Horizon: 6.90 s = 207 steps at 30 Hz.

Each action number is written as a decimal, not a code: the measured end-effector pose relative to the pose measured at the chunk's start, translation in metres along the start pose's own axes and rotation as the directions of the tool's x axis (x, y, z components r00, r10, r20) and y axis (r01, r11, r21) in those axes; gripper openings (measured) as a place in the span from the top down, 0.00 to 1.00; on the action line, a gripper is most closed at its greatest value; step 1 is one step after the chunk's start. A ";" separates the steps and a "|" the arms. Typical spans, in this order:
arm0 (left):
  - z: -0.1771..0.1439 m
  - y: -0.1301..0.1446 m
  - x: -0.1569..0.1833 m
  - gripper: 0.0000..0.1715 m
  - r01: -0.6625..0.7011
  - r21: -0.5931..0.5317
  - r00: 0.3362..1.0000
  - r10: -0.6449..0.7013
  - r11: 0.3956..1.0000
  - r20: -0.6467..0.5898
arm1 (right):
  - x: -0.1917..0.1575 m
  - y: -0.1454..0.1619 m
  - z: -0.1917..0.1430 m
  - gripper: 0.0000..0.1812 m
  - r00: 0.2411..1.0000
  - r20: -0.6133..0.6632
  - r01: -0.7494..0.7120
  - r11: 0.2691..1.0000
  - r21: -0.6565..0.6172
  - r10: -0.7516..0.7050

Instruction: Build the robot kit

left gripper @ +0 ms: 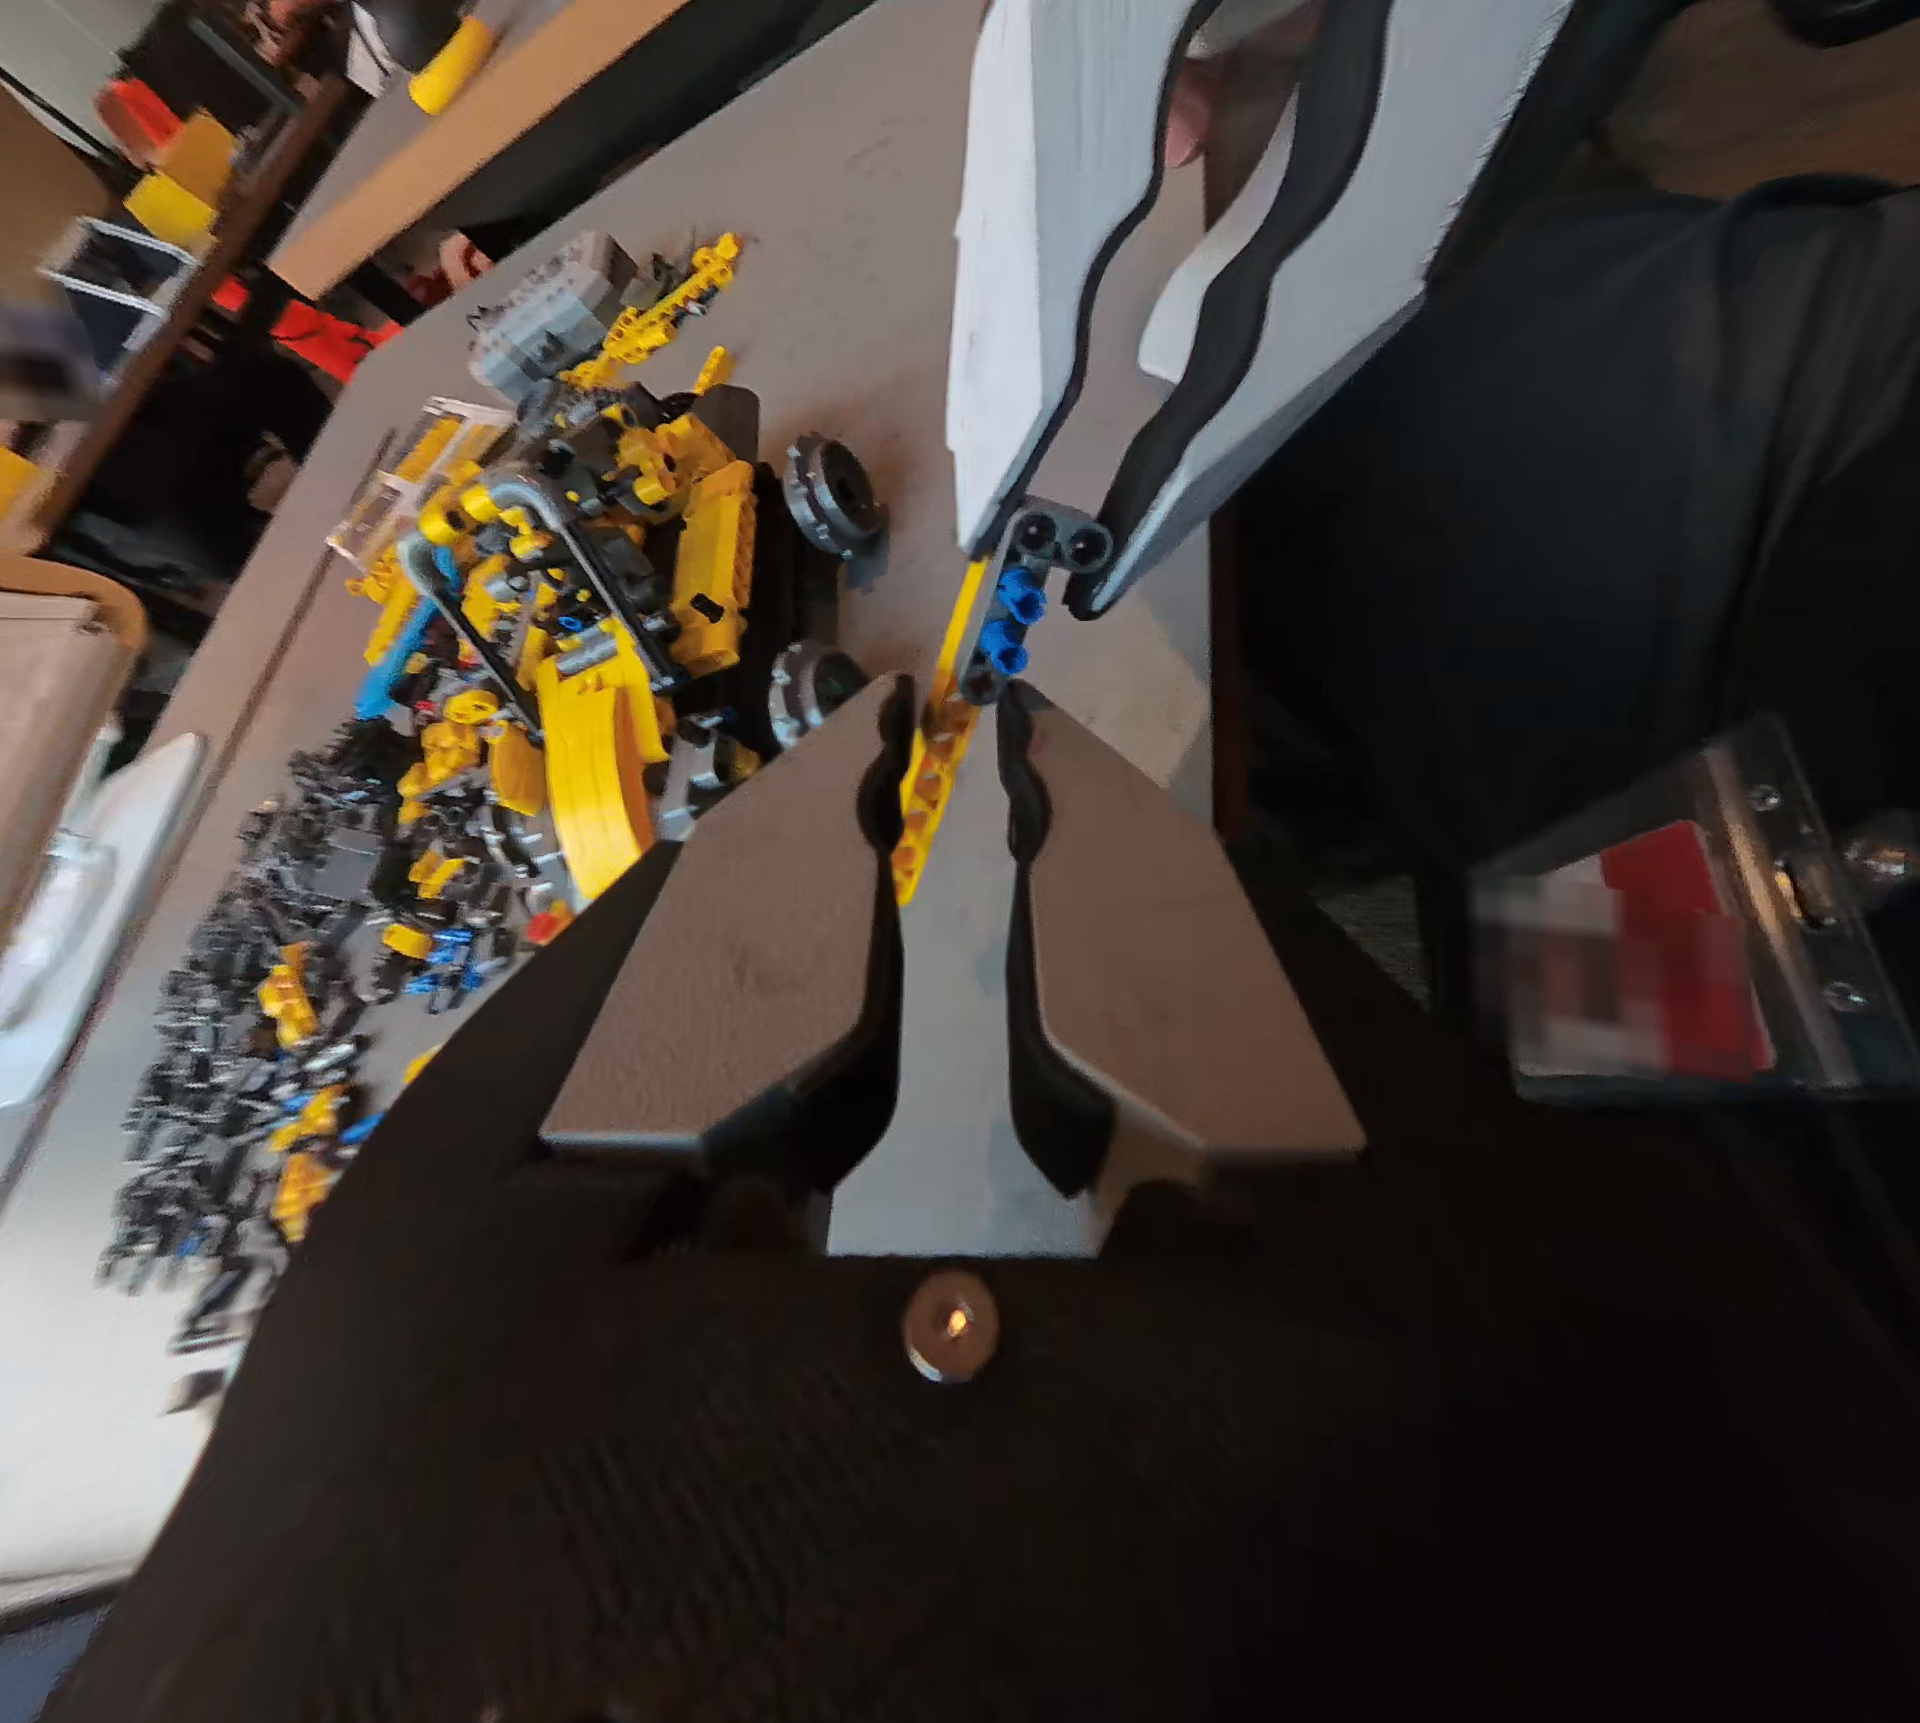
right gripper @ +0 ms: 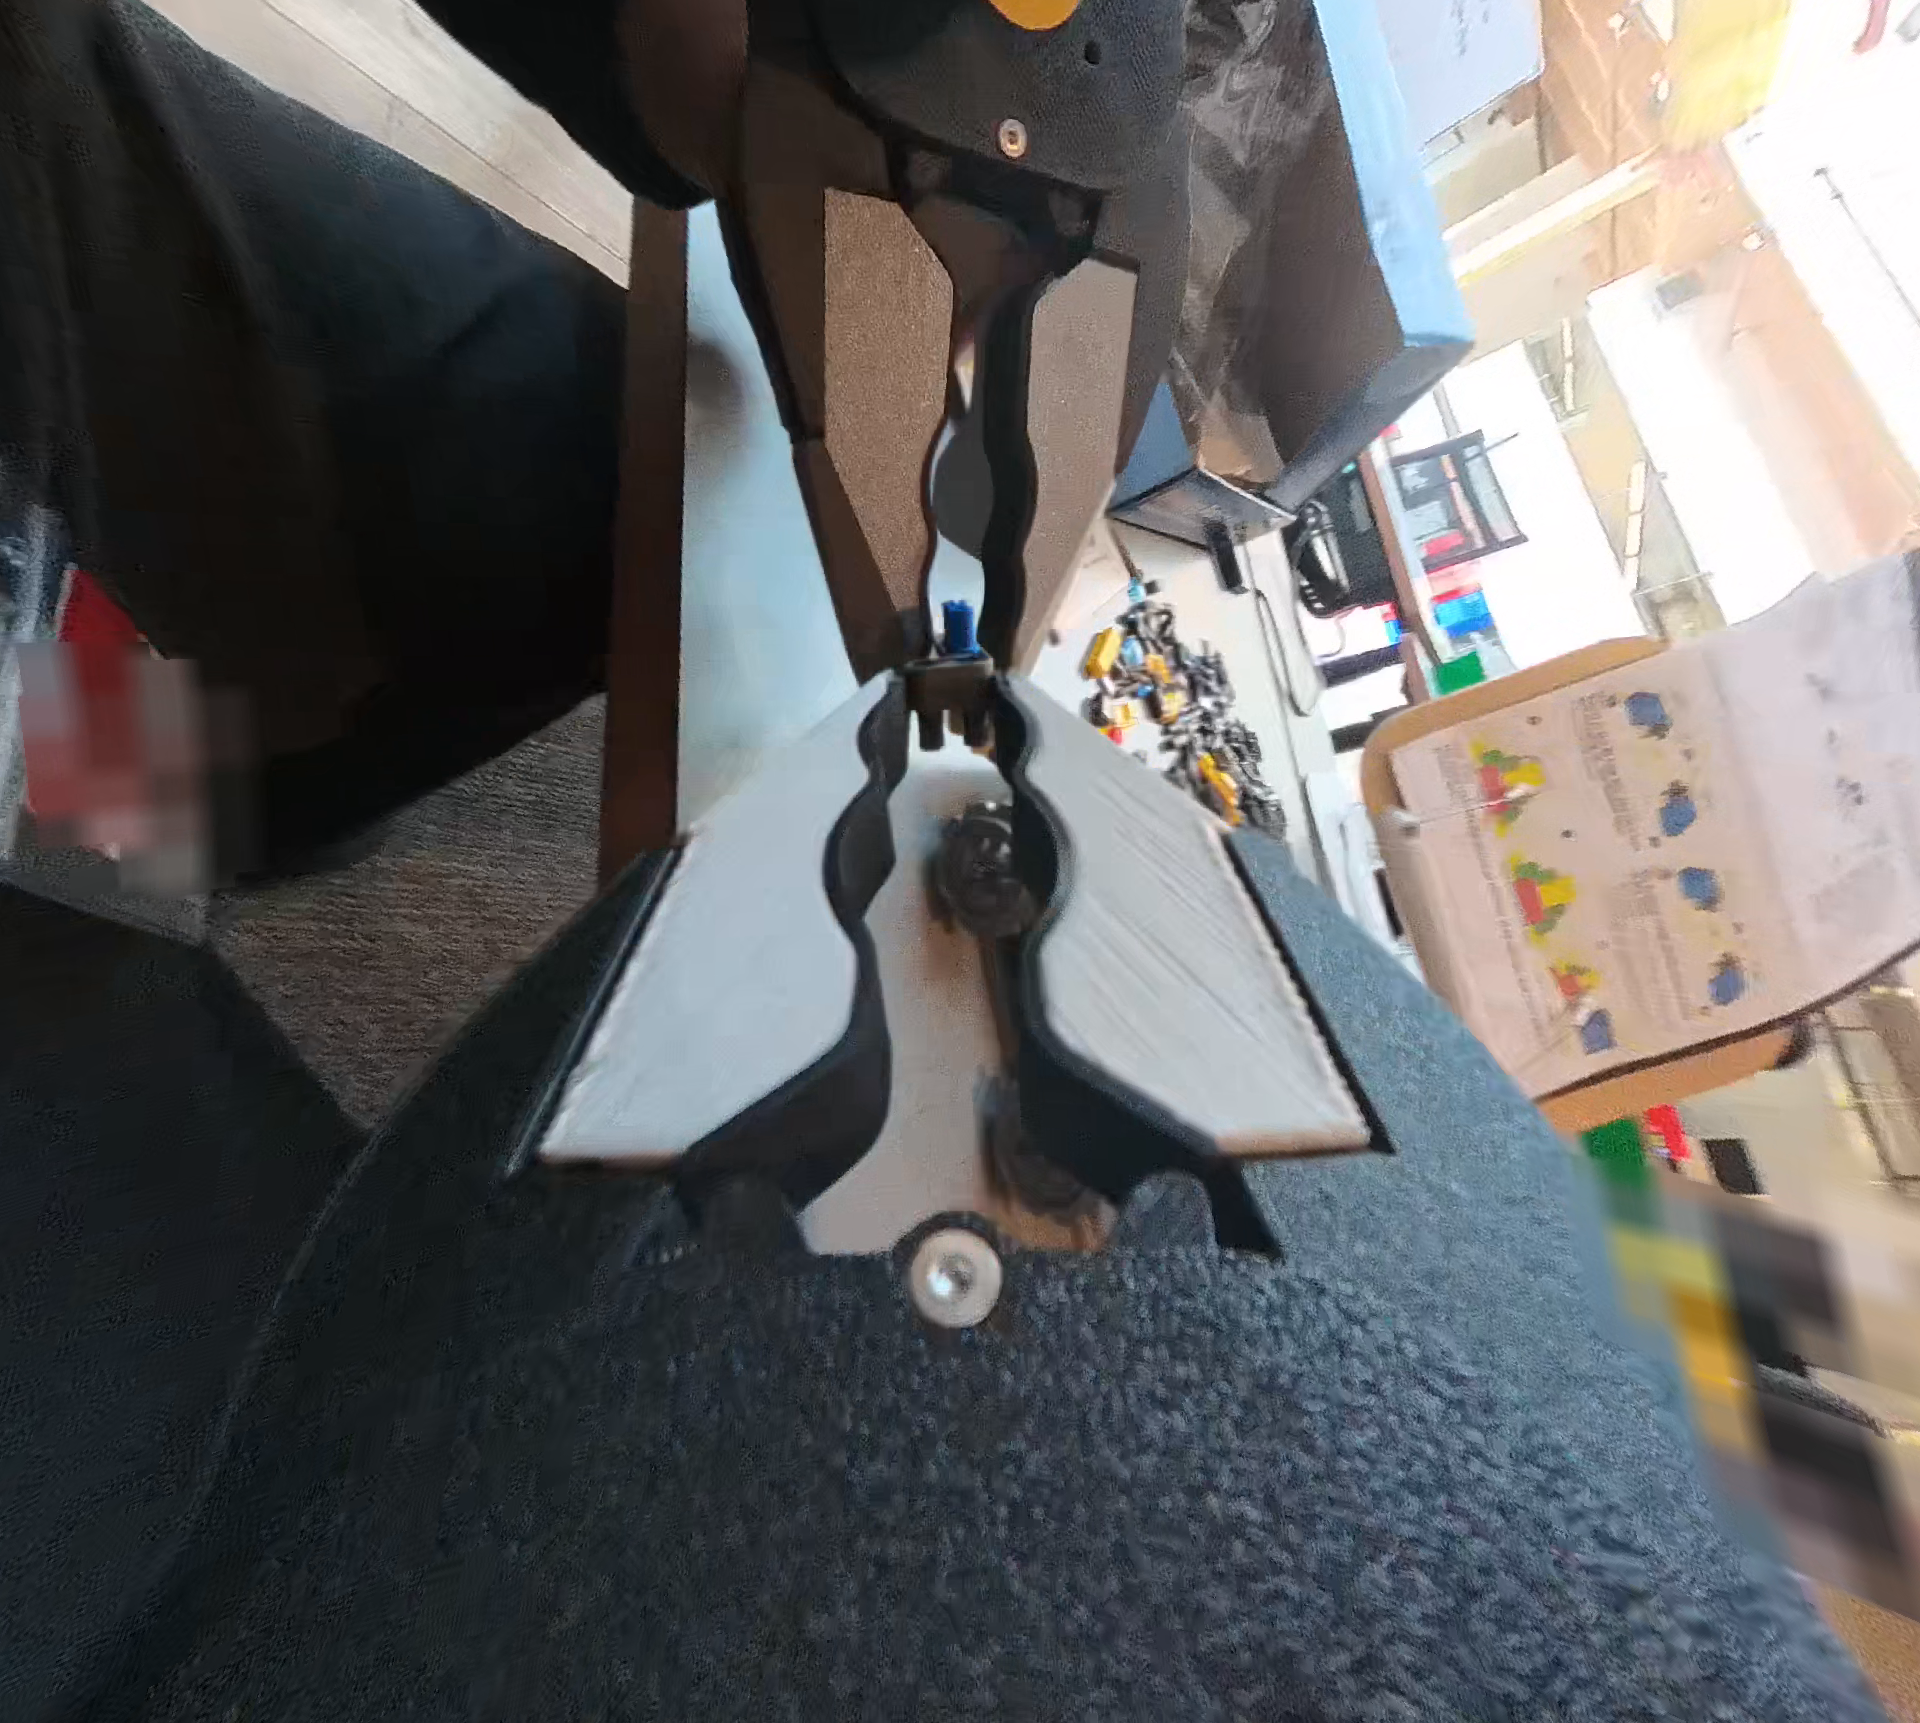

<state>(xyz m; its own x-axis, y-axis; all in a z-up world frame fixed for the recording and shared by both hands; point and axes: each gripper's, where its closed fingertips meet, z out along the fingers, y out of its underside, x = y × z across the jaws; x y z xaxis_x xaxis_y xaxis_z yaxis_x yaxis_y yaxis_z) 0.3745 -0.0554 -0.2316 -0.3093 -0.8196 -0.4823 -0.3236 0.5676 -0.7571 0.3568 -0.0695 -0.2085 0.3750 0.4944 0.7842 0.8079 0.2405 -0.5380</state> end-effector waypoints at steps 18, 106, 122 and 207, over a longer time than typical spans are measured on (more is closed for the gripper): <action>-0.153 -0.128 -0.099 0.98 -0.625 -0.444 0.143 0.654 0.642 0.743 | 0.030 0.002 -0.032 0.90 0.945 -0.246 -0.207 0.977 0.057 0.215; -0.004 0.065 -0.030 0.97 -0.123 -0.372 0.892 0.267 0.920 0.364 | 0.000 0.056 0.057 0.92 0.944 -0.022 -0.322 0.907 -0.270 0.329; 0.011 0.043 -0.012 0.97 -0.205 -0.325 0.890 0.314 0.923 0.331 | -0.008 0.066 0.046 0.93 0.986 -0.060 -0.164 0.944 -0.286 0.153; 0.008 0.057 -0.072 0.41 0.497 -0.088 0.860 -0.476 0.863 0.181 | 0.076 0.160 -0.041 0.95 0.911 -0.342 -0.310 0.931 -0.192 0.233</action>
<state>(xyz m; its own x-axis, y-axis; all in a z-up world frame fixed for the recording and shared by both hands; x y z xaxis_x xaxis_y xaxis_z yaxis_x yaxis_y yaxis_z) 0.3856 0.0358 -0.2435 0.0503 -0.9897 -0.1342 -0.5114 0.0899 -0.8546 0.5329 -0.0273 -0.2218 0.6847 0.2209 0.6946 0.7234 -0.0900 -0.6845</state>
